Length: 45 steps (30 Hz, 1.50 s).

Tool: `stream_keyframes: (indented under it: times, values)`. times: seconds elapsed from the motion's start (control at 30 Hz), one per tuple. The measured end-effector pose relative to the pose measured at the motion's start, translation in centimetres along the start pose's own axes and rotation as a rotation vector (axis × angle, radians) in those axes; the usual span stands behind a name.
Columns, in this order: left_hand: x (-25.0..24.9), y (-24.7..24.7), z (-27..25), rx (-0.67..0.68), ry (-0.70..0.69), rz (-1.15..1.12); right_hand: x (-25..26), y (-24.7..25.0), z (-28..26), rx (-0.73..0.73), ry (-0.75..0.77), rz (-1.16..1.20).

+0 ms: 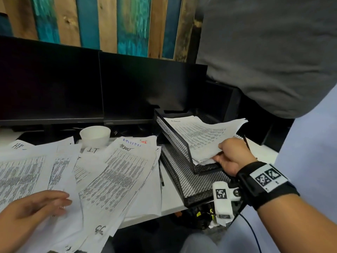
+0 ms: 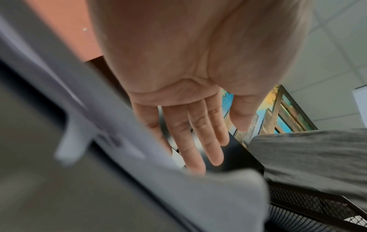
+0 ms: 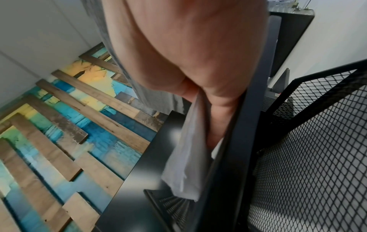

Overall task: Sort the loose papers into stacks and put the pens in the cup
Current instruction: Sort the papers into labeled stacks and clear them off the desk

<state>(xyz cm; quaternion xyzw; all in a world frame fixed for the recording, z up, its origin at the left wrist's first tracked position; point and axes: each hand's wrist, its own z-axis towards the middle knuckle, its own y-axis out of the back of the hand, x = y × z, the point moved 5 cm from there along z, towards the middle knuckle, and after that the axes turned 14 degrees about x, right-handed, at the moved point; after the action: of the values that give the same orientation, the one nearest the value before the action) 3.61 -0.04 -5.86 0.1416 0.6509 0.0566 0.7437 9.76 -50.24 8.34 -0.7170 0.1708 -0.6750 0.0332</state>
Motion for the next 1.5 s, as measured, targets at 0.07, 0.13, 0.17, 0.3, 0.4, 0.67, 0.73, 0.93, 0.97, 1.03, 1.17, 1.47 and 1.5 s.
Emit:
stream_keyframes:
  times: [0.07, 0.13, 0.17, 0.3, 0.4, 0.67, 0.73, 0.93, 0.97, 1.03, 1.17, 1.47, 1.5]
  values:
    - [-0.4, 0.0, -0.1, -0.015, 0.007, 0.005, -0.1, 0.2, 0.7, -0.028, 0.007, -0.061]
    - [-1.0, 0.0, -0.3, -0.012, 0.011, 0.010, 0.1, 0.4, 1.1, -0.066, 0.059, -0.120]
    - [-1.3, 0.0, -0.4, -0.012, 0.014, 0.018, 0.5, 0.7, 1.4, -0.108, 0.113, -0.166]
    - [-2.6, -0.2, -0.9, -0.009, 0.002, -0.014, 3.4, -0.2, -0.6, -0.296, 0.446, -0.521]
    - [-3.0, 0.0, -1.1, 0.014, -0.001, -0.063, 5.3, -4.3, -3.7, -0.231, 0.771, -0.658]
    - [-3.9, 0.7, -1.4, 0.001, 0.052, 0.043, -3.7, -17.1, -4.0, 0.393, 0.284, -0.570]
    - [-4.1, 1.3, -1.6, -0.024, 0.038, 0.046, -8.1, -19.3, -3.5, 0.526, 0.056, -0.639]
    - [-3.8, 3.9, -2.1, -0.117, 0.045, 0.071, -18.3, -25.8, -4.1, 0.772, -0.306, -0.837]
    - [-3.6, 4.4, -2.2, -0.132, 0.054, 0.075, -19.3, -26.8, -4.3, 0.779, -0.322, -0.865]
    - [-3.1, 5.5, -2.7, -0.157, 0.071, 0.076, -20.7, -28.9, -4.5, 0.785, -0.321, -0.892]
    - [-2.3, 7.3, -3.9, -0.210, 0.088, 0.046, -22.0, -32.1, -4.7, 0.852, -0.279, -1.014]
    - [-1.2, 9.4, -6.0, -0.252, 0.115, 0.000, -19.6, -32.8, -3.8, 0.772, -0.057, -1.177]
    - [-1.1, 9.6, -6.2, -0.244, 0.123, 0.004, -18.8, -32.2, -3.2, 0.746, -0.019, -1.203]
